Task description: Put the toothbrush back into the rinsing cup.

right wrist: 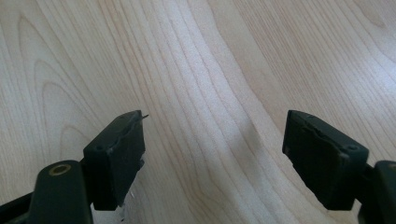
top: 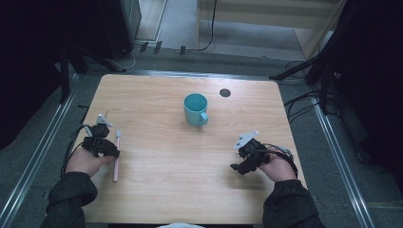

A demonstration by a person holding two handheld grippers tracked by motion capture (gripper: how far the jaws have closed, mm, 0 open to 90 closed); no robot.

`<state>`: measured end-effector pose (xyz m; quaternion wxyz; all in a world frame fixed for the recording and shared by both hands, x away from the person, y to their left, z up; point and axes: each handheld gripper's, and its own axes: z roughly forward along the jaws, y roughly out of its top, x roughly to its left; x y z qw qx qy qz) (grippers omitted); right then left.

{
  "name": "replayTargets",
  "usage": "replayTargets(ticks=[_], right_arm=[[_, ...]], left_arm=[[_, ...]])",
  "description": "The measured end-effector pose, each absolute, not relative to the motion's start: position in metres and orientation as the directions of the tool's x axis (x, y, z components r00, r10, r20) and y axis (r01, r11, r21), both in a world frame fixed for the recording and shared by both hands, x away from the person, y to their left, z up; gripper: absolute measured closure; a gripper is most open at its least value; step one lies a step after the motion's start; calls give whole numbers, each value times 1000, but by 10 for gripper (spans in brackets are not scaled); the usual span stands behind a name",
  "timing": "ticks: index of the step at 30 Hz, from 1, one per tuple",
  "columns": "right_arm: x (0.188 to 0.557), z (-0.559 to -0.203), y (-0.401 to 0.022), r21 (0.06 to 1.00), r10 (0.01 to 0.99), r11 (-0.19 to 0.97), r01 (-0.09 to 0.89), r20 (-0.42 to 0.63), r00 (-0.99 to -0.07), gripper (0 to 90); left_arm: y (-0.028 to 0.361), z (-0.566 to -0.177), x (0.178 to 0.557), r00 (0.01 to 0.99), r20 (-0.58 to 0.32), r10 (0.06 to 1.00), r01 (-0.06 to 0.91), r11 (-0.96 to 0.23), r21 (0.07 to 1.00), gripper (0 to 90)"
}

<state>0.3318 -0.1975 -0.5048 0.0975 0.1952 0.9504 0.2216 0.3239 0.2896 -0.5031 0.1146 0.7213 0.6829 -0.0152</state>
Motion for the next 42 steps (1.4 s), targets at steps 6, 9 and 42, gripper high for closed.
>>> replayTargets(ticks=[6,9,42], right_arm=[[330,-506,-196,451,413,830,328,-103,-905,209],[330,-507,-193,446,397,838,314,-105,-912,209],[330,-509,-193,432,392,846,313,-107,-914,209]], left_arm=[[286,-508,321,54,-164,985,990,-32,137,673],[283,-508,322,63,-162,985,989,-40,140,687],[287,-509,325,134,-182,974,984,-110,140,838]])
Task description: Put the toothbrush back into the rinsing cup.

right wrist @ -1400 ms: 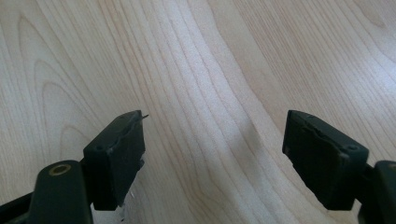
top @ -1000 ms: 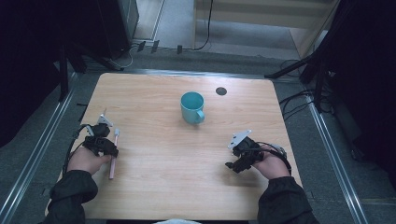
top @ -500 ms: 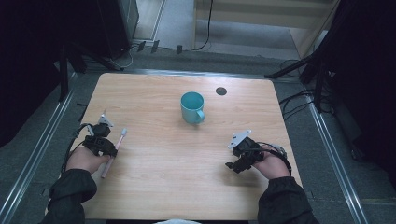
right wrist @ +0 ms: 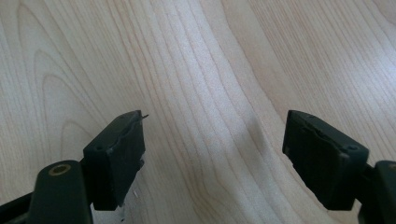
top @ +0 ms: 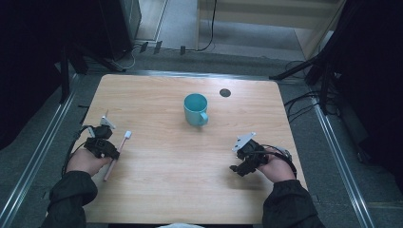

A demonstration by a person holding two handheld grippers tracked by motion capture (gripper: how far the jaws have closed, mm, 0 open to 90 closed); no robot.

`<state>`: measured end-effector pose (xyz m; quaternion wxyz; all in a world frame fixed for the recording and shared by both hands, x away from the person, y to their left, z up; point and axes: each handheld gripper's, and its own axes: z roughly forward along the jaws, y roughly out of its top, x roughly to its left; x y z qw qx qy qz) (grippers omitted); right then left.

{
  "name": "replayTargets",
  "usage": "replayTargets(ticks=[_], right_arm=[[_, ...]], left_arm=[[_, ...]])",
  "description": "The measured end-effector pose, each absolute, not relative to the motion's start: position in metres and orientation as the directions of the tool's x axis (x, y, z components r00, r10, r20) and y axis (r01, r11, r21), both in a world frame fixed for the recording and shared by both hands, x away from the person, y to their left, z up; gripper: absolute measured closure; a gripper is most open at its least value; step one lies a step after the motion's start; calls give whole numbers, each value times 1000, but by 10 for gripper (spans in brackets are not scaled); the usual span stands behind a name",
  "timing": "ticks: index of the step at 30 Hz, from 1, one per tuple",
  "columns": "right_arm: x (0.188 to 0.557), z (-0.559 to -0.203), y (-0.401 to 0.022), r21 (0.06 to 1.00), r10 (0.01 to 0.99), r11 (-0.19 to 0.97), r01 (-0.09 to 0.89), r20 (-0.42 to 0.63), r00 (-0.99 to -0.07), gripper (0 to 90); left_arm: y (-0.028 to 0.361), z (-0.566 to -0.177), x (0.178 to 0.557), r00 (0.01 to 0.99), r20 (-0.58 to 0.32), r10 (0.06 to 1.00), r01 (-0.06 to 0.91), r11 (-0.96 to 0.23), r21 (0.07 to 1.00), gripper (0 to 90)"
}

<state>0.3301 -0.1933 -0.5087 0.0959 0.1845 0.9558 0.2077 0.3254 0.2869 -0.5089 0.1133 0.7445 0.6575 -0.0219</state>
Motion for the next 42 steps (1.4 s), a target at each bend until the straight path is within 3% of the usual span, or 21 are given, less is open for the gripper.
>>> replayTargets(ticks=[26,42], right_arm=[[330,-509,-193,431,389,847,312,-100,-916,208],[330,-507,-195,456,396,832,317,-88,-914,206]], left_arm=[[289,-496,323,181,-228,957,975,-143,172,840],[279,-463,317,276,-315,908,905,-135,403,839]])
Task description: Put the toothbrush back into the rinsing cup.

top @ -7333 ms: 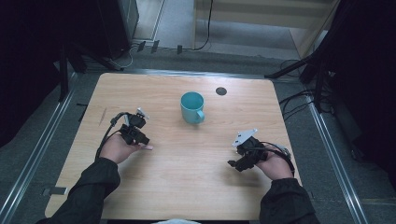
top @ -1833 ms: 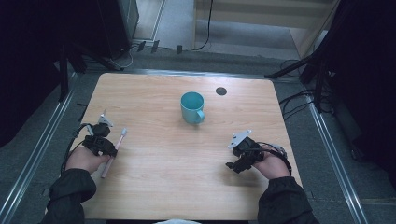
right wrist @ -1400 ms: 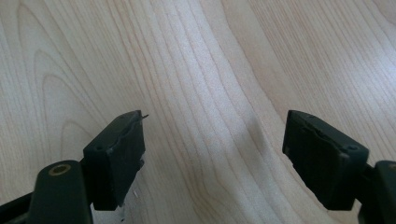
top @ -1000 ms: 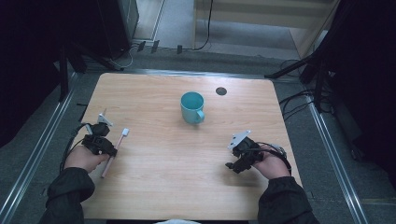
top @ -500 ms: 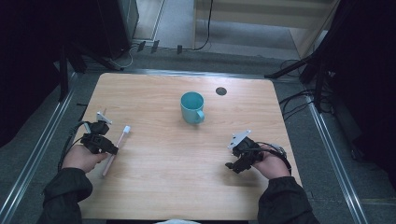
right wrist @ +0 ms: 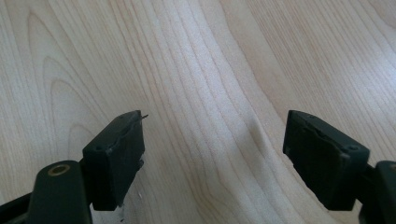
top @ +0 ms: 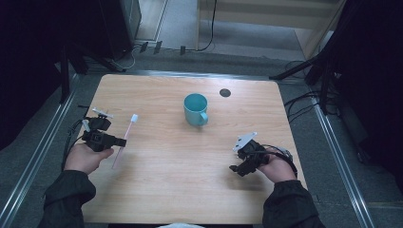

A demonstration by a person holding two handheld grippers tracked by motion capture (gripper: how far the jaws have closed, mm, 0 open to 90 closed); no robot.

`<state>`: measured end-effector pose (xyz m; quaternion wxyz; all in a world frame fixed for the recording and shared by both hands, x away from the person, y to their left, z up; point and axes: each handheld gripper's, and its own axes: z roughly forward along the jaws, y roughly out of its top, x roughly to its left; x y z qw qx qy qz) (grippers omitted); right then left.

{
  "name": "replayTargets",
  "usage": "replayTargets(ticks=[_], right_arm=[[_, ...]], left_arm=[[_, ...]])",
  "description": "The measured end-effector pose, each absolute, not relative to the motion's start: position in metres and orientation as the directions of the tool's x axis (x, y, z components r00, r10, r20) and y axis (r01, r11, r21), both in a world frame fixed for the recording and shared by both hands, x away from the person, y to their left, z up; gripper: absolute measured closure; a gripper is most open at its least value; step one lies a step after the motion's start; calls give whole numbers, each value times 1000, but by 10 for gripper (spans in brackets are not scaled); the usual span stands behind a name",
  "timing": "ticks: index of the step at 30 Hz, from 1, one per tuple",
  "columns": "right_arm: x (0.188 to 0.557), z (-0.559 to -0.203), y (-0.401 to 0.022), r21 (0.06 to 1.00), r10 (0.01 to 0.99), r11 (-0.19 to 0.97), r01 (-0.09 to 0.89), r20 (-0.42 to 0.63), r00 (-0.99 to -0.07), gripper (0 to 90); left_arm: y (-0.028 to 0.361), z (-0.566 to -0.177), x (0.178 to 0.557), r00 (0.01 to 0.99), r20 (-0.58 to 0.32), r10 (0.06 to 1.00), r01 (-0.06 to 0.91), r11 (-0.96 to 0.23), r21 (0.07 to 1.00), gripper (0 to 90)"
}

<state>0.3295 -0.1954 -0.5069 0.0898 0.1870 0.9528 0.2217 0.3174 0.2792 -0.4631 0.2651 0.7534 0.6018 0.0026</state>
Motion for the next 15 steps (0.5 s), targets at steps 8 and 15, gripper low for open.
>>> replayTargets(ticks=[8,15], right_arm=[[330,-507,-196,461,405,825,325,-83,-911,206],[332,-503,-199,517,427,782,348,-37,-904,207]], left_arm=[[271,-456,314,308,-301,903,861,-130,491,840],[263,-448,313,336,-296,894,827,-129,548,840]])
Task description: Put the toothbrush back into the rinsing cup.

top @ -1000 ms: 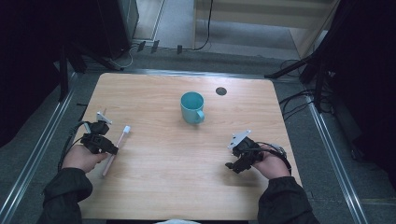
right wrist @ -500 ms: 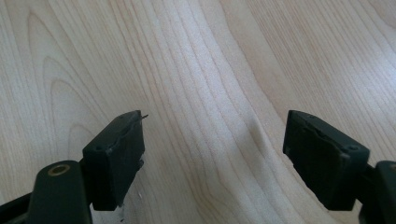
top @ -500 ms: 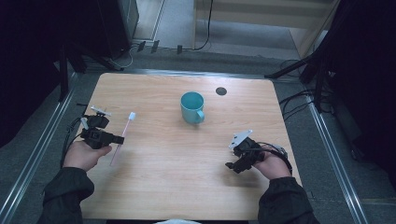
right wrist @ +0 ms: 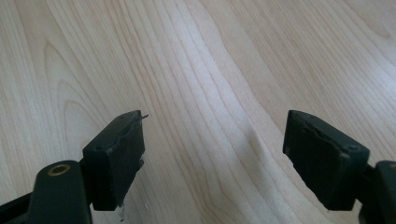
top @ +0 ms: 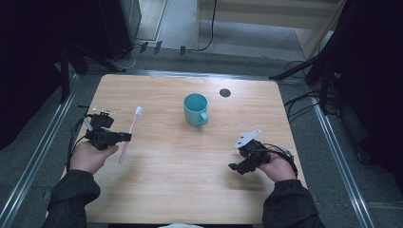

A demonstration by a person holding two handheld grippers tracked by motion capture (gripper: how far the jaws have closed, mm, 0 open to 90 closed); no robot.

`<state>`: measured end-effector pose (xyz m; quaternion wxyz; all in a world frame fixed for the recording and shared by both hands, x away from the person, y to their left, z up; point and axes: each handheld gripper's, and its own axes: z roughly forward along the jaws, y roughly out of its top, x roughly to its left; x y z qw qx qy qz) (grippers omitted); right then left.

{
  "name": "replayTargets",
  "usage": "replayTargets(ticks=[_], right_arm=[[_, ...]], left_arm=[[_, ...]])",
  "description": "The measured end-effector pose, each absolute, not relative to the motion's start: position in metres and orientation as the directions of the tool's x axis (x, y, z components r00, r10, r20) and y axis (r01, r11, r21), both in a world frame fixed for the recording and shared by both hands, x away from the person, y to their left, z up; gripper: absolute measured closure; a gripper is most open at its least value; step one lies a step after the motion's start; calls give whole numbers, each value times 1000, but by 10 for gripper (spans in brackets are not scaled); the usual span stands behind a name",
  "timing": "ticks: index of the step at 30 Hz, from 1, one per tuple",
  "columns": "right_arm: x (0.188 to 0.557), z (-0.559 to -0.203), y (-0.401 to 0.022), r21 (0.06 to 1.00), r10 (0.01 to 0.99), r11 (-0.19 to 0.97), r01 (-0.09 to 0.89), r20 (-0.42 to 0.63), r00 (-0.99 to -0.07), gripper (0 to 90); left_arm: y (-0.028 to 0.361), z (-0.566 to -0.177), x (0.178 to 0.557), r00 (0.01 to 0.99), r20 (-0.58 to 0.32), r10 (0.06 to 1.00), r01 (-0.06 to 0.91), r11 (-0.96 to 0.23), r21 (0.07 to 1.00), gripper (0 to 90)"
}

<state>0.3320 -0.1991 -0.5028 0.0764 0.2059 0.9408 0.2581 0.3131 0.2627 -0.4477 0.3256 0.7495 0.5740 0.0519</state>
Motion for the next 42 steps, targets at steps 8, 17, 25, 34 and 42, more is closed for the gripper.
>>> replayTargets(ticks=[8,17,25,34,42], right_arm=[[336,-500,-194,541,414,770,339,-20,-910,207],[338,-499,-190,542,413,770,337,-20,-911,207],[341,-498,-193,552,434,753,358,-9,-901,207],[342,-497,-194,568,436,743,354,-10,-900,207],[340,-496,-195,568,436,744,352,-14,-900,207]], left_arm=[[261,-438,310,325,-290,900,778,-81,624,841],[249,-429,309,353,-260,899,704,-72,706,841],[236,-423,312,366,-243,898,646,-58,761,841],[216,-409,327,403,-197,894,595,-93,799,841],[205,-397,343,407,-188,894,577,-92,812,841]])
